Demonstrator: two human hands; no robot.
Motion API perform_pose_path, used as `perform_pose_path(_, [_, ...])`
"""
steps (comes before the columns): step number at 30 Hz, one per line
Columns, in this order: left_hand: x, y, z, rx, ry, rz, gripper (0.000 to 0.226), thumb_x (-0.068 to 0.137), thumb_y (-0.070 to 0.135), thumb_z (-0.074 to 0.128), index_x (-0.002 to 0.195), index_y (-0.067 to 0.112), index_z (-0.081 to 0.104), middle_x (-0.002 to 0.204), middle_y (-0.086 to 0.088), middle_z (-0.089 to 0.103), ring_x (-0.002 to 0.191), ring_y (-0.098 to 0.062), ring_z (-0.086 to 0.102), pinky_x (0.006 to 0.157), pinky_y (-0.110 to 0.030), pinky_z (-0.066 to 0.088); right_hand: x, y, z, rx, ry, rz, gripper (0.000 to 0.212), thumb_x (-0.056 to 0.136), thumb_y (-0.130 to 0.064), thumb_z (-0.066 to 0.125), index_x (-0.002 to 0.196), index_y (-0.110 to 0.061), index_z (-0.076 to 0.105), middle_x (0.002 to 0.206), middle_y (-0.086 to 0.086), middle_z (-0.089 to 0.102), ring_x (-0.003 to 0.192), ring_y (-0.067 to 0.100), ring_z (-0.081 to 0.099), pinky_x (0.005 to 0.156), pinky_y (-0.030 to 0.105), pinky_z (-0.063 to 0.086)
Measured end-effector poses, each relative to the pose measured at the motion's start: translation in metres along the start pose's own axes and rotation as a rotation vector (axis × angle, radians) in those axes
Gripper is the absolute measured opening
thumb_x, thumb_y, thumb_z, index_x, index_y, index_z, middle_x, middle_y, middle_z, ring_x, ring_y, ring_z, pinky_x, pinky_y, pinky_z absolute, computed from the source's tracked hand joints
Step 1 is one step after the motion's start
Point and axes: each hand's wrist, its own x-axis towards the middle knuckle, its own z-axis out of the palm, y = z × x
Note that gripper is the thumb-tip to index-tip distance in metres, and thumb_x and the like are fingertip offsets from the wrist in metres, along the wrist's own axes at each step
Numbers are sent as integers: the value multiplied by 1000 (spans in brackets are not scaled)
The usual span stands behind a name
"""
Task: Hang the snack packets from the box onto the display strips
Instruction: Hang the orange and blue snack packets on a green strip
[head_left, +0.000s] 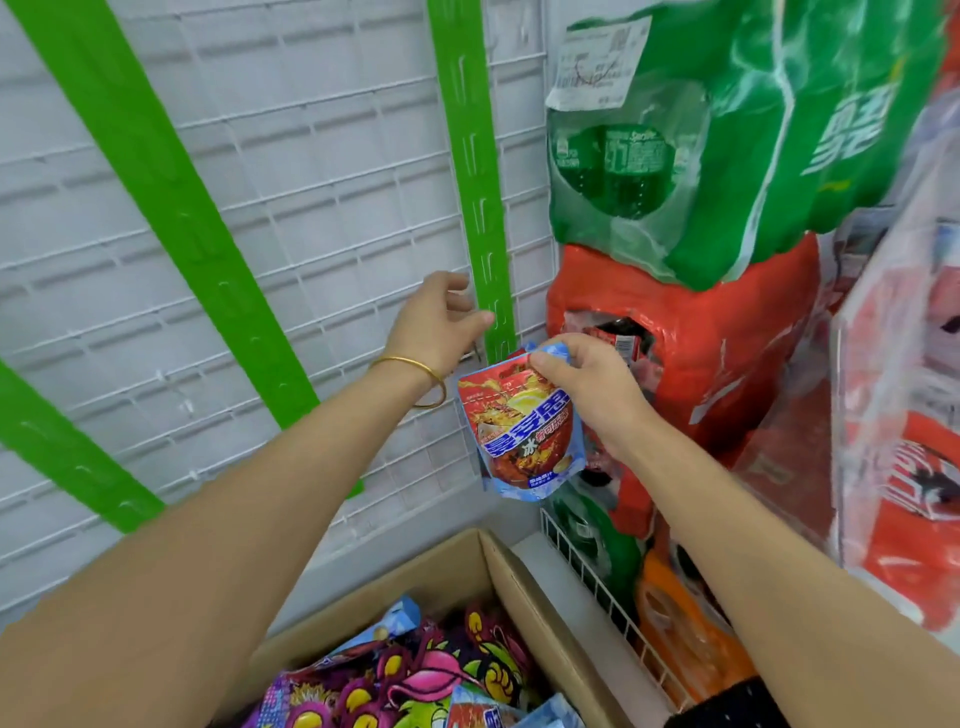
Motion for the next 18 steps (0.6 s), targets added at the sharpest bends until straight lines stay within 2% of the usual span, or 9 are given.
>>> perform_pose_path(2, [10, 6, 11, 40, 13, 3, 43, 84, 14, 64, 122, 4, 46, 102, -10, 60, 91, -23, 61, 85, -35, 51, 2, -3, -2, -22, 20, -37, 17, 90, -13, 57, 85, 3, 57, 80, 24, 62, 71, 26, 57, 72, 47, 51])
perform_pose_path(5, [19, 6, 22, 117, 33, -8, 31, 86, 18, 62, 112, 4, 55, 98, -8, 62, 88, -24, 59, 82, -29, 48, 3, -6, -1, -72, 51, -117, 14, 90, -13, 57, 77, -7, 56, 74, 13, 59, 68, 21, 55, 67, 39, 49])
perform_pose_path(8, [21, 4, 25, 2, 9, -75, 21, 87, 16, 60, 104, 4, 63, 103, -17, 67, 91, -31, 64, 87, -44, 51, 4, -9, 0, -102, 112, -173, 16, 90, -11, 56, 82, 3, 56, 72, 10, 54, 67, 16, 49, 65, 30, 42])
perform_pose_path(10, [17, 6, 23, -17, -15, -90, 20, 88, 15, 59, 104, 4, 63, 101, -14, 67, 80, -22, 65, 79, -35, 54, 5, -10, 1, -129, 184, -215, 17, 89, -10, 56, 84, 5, 57, 72, 9, 53, 67, 13, 46, 61, 22, 37])
perform_pose_path(12, [15, 6, 22, -54, -33, -81, 18, 88, 13, 59, 104, 6, 63, 89, -7, 66, 59, -4, 61, 62, -19, 52, 6, -12, 3, -153, 251, -249, 18, 89, -10, 57, 83, 6, 57, 71, 10, 52, 66, 12, 43, 58, 17, 33])
perform_pose_path(14, [12, 8, 21, -99, -41, -73, 16, 87, 11, 59, 103, 7, 62, 77, -1, 63, 44, 5, 57, 48, -9, 47, 7, -12, 7, -168, 291, -270, 18, 89, -10, 56, 82, 7, 56, 69, 9, 50, 66, 13, 41, 58, 22, 32])
perform_pose_path(18, [8, 9, 19, -119, -51, -71, 20, 86, 11, 61, 105, 4, 63, 81, -4, 64, 47, 4, 58, 52, -10, 49, 10, -10, 14, -190, 362, -293, 18, 90, -11, 55, 83, 6, 55, 73, 18, 57, 68, 19, 45, 65, 36, 36])
